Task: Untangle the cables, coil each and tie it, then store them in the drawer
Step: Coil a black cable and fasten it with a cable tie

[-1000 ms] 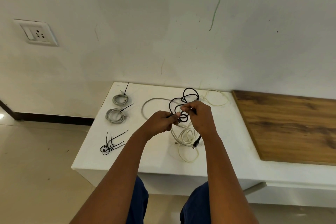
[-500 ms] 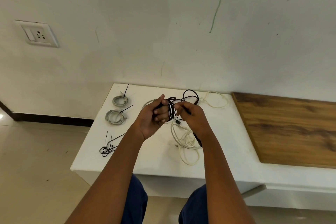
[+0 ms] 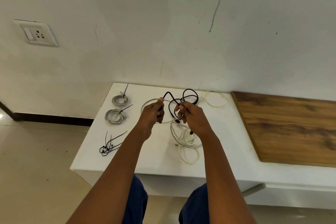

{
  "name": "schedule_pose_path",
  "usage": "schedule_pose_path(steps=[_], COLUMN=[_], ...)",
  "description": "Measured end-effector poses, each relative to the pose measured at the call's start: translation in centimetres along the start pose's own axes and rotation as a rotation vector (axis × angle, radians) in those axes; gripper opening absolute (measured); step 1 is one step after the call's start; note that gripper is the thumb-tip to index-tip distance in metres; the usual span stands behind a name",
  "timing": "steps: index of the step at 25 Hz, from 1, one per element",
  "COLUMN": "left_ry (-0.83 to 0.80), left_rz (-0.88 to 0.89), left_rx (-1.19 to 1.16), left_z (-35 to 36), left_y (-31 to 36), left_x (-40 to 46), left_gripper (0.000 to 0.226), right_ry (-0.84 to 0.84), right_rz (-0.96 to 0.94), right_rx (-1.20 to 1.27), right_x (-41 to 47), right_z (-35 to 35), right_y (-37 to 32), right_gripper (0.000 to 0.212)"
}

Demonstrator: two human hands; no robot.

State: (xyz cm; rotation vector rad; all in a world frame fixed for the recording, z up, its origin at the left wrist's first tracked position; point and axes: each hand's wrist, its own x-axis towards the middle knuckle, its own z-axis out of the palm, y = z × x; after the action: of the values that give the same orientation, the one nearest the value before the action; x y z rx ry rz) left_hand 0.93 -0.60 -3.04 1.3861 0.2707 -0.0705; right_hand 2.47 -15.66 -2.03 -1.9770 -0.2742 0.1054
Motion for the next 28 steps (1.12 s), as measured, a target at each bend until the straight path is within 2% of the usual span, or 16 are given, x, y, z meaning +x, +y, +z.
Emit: schedule_pose_path(steps=[4, 8, 11, 13, 15, 16, 18, 20, 23, 25, 28], left_ry=[-0.143, -0.4, -0.507, -0.475, -0.335, -0.244, -0.07, 0.081, 0.279, 0.354, 0.312], left_rz=[-0.071, -0.158, -0.109, -0.032, 0.057, 0.09, 0.117, 0.101, 0.091, 0.123, 0.176], left_rx=[-0.177, -0.559, -0.919, -1.173, -1.279, -1.258, -1.142, -1.066, -0.883, -0.574, -0.16], left_z=[-0.2, -0.9, -1.5, -1.7, -1.6, -1.6, -1.7, -1.8, -1.7, -1.2, -0.7], left_y=[0.2, 1.0, 1.4, 1.4, 1.4, 1.3, 1.0, 0.7, 0.3, 0.0, -0.5], left_x=[-0.1, -0.2, -0.3, -0.2, 0.1, 0.3, 0.5, 0.9, 1.0, 0.9, 0.7], left_gripper=[0.031, 0.027, 0.03, 0.032, 0.021, 0.016, 0.022, 0.029, 0.026, 0.022, 0.02], right_ry=[0.135, 0.241, 0.221, 0.157, 0.027, -0.048, -0.155, -0.2, -0.252, -0.279, -0.238], right_rz=[-0.01, -0.024, 0.002, 0.016, 0.009, 0.009, 0.027, 0.052, 0.03, 0.01, -0.059], right_rx=[0.08, -0.046, -0.118, -0.159, -0.203, -0.231, -0.282, -0.304, -0.347, -0.387, -0.366], right_x=[0.1, 0.4, 0.3, 0.3, 0.2, 0.2, 0.2, 0.1, -0.2, -0.2, -0.3], right_z=[-0.2, -0.2, -0.3, -0.2, 0.1, 0.3, 0.6, 0.5, 0.5, 0.5, 0.3], right_y=[0.5, 0.7, 0.7, 0.5, 0.2, 0.0, 0.0, -0.1, -0.3, -0.4, -0.5], right_gripper=[0.026, 0.026, 0.024, 0.02, 0.017, 0.017, 0.018, 0.018, 0.018, 0.017, 0.021])
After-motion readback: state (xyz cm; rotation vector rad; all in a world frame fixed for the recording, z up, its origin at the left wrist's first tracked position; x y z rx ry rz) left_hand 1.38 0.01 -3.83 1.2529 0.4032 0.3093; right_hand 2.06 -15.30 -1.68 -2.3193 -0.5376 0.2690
